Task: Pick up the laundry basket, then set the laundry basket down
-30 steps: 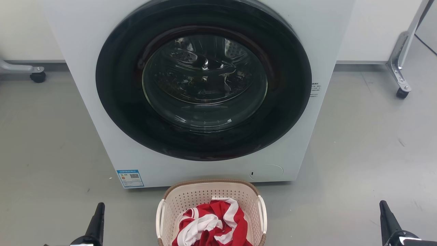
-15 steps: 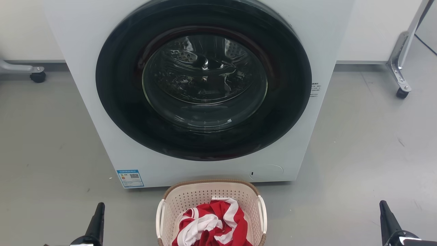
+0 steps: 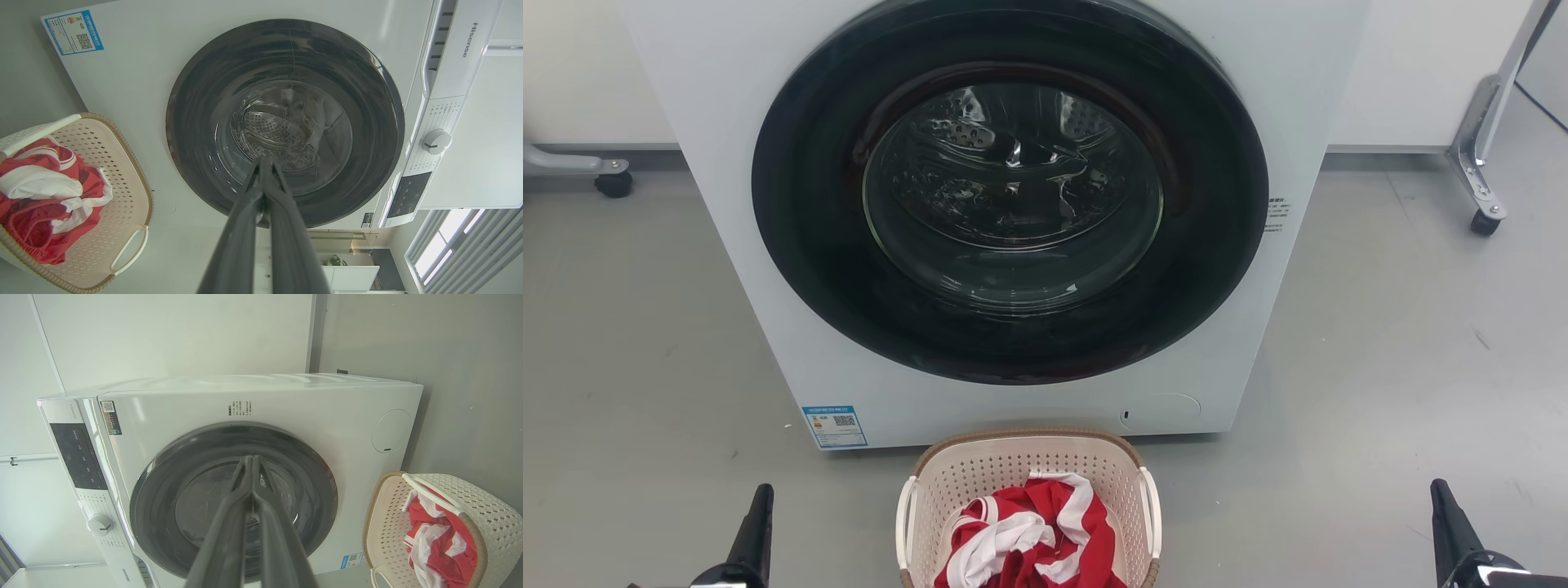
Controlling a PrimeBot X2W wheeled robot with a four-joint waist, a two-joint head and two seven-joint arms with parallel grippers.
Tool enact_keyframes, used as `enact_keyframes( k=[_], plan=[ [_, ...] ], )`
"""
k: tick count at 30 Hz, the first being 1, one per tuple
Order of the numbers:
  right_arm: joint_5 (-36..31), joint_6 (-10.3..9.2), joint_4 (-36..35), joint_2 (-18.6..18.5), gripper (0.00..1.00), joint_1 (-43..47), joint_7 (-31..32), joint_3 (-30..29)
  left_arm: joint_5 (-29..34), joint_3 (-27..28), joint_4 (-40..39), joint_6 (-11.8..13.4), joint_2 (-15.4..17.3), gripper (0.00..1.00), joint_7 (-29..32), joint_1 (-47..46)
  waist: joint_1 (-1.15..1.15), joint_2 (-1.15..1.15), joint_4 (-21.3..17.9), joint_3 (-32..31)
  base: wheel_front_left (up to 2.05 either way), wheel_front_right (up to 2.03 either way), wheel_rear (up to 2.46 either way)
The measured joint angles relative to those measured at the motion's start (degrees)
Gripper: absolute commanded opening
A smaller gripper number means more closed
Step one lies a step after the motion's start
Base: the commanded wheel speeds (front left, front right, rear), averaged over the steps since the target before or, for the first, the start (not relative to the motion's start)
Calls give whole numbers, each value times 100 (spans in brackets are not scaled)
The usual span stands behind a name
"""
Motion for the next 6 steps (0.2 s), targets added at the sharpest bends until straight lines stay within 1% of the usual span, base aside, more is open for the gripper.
enact_keyframes(
  k=[6],
  plan=[
    [0,0,0,0,0,0,0,0,0,0,0,0,0,0,0,0,0,0,0,0,0,0,0]
  ],
)
